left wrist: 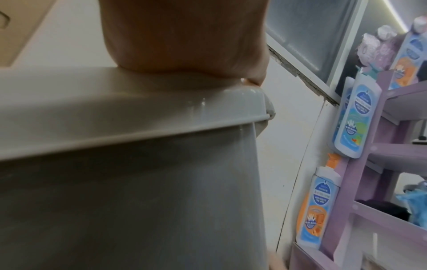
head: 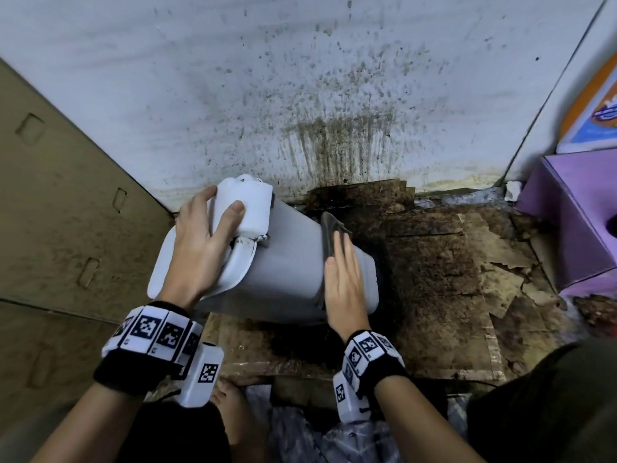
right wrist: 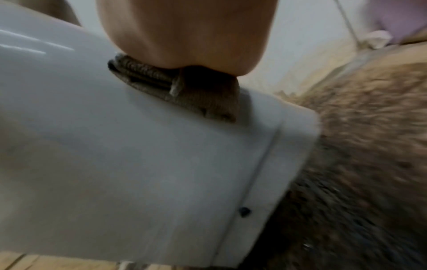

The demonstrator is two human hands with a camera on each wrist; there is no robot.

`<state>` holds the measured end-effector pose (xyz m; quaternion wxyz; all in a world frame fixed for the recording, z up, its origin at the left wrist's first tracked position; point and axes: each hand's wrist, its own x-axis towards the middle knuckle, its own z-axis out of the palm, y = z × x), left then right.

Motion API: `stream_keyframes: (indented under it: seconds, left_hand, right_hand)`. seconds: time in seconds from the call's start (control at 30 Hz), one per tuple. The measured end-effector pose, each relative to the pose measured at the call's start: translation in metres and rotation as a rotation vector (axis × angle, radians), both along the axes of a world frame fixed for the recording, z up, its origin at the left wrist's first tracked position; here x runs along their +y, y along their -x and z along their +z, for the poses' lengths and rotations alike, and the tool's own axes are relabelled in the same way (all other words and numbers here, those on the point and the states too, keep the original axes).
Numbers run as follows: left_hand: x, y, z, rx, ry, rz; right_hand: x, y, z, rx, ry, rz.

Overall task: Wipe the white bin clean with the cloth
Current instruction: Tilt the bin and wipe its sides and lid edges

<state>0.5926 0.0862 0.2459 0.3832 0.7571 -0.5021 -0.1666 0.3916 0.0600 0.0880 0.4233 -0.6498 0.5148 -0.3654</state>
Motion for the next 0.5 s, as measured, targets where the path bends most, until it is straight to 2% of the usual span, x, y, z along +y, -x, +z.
stream_keyframes:
  seconds: [0.1, 0.17, 0.33, 0.4, 0.5]
  left_hand:
    - [-0.001, 0.002, 0.0, 0.002, -0.002, -0.014]
    - [-0.002, 0.003, -0.002, -0.015, -0.012, -0.021]
    - [-0.006, -0.007, -0.003, 0.007, -0.033, -0.006]
    - [-0.009, -0.012, -0.005, 0.01, -0.043, 0.0]
    - [-0.01, -0.014, -0.006, -0.004, -0.047, -0.001]
  right_hand:
    - [-0.003, 0.017, -0.024, 0.137, -0.058, -0.023]
    - [-0.001, 0.018, -0.024, 0.087, -0.129, -0.054]
    - [0.001, -0.004, -0.019, 0.241, 0.08, -0.043]
    - [0.004, -0.02, 0.0, 0.173, 0.085, -0.045]
    - [0.012, -0.042, 0.045, -0.065, 0.03, -0.02]
